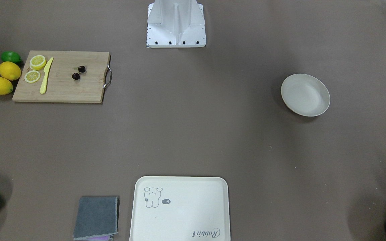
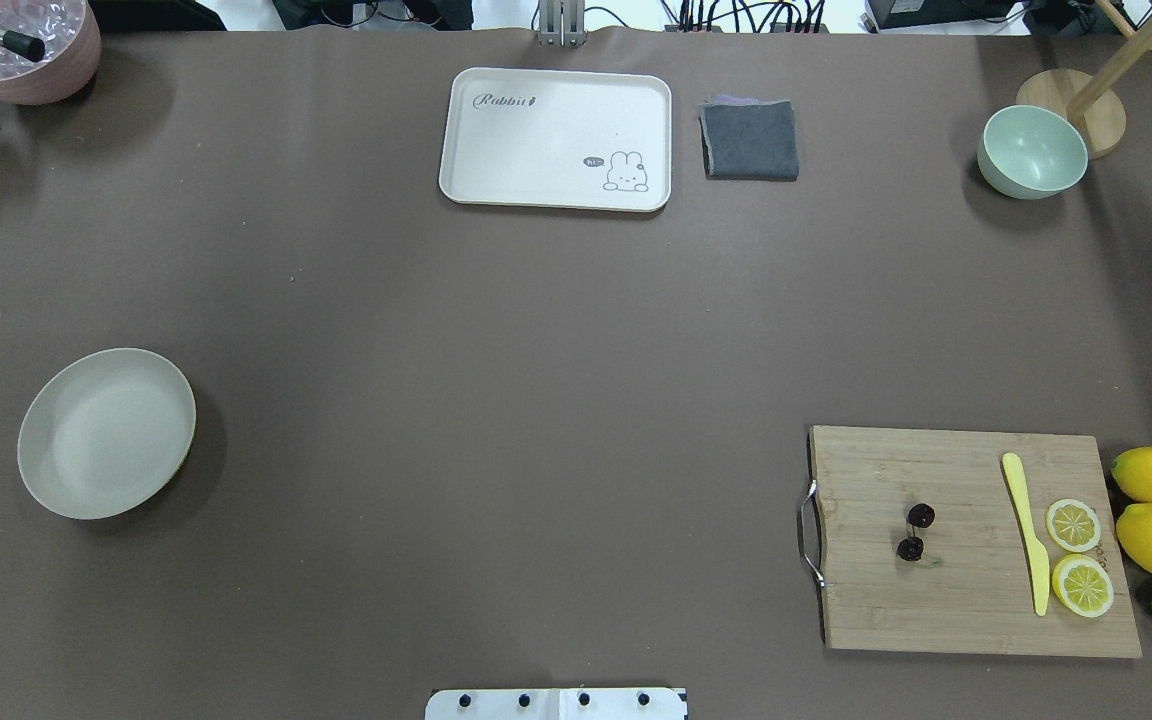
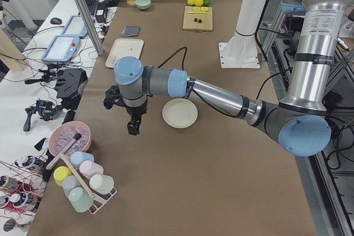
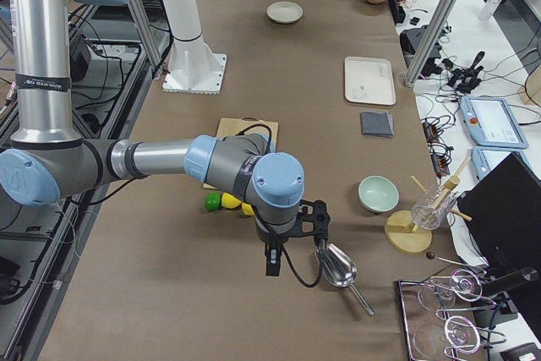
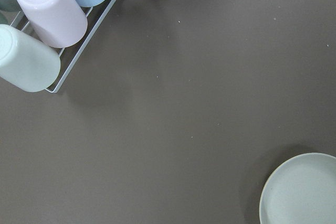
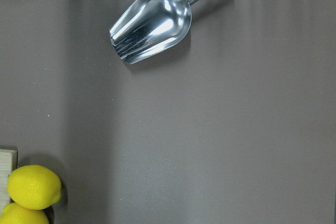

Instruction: Place red cherry on plate

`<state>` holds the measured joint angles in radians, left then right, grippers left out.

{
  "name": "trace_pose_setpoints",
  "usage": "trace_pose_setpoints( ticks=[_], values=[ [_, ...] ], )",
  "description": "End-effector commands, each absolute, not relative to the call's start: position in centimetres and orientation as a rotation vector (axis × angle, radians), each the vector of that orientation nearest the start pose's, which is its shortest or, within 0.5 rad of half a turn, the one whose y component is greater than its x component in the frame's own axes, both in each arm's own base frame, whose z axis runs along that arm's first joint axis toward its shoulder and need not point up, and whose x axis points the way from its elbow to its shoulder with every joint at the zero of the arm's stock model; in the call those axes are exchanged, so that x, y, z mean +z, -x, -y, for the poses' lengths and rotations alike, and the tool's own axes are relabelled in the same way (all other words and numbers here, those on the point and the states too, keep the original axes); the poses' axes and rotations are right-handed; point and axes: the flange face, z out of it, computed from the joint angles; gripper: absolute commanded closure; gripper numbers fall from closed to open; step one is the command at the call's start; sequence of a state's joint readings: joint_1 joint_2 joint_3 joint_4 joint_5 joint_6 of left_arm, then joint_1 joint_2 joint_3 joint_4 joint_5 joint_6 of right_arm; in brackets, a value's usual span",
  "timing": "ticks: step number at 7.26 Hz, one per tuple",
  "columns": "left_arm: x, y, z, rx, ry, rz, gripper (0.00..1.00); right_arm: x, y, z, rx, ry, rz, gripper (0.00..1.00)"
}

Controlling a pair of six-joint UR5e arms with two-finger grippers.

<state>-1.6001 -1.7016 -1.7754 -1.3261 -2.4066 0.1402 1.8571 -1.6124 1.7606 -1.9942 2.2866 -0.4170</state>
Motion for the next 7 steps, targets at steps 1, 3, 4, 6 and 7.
trace_pose_setpoints(
  ticks=[1, 3, 4, 6, 7],
  values=[
    [51.5, 7.6, 52.6, 0.147, -0.174, -0.824, 0.01, 62.6, -19.0, 40.3, -0.024, -0.002, 0.762, 0.00],
    [52.4, 7.6, 52.7, 0.133, -0.155, -0.832, 0.01, 62.3, -18.9, 39.4, -0.020, -0.006, 0.763, 0.00],
    [52.4, 7.4, 52.9, 0.123, -0.142, -0.846, 0.01, 62.3, -19.0, 39.2, -0.017, -0.007, 0.763, 0.00],
    [53.1, 6.6, 51.8, 0.122, -0.130, -0.939, 0.01, 62.6, -18.9, 38.7, -0.012, -0.001, 0.769, 0.00],
    [53.0, 5.3, 51.6, 0.154, -0.143, -0.997, 0.01, 62.7, -18.8, 38.5, -0.009, 0.002, 0.771, 0.00]
  ],
)
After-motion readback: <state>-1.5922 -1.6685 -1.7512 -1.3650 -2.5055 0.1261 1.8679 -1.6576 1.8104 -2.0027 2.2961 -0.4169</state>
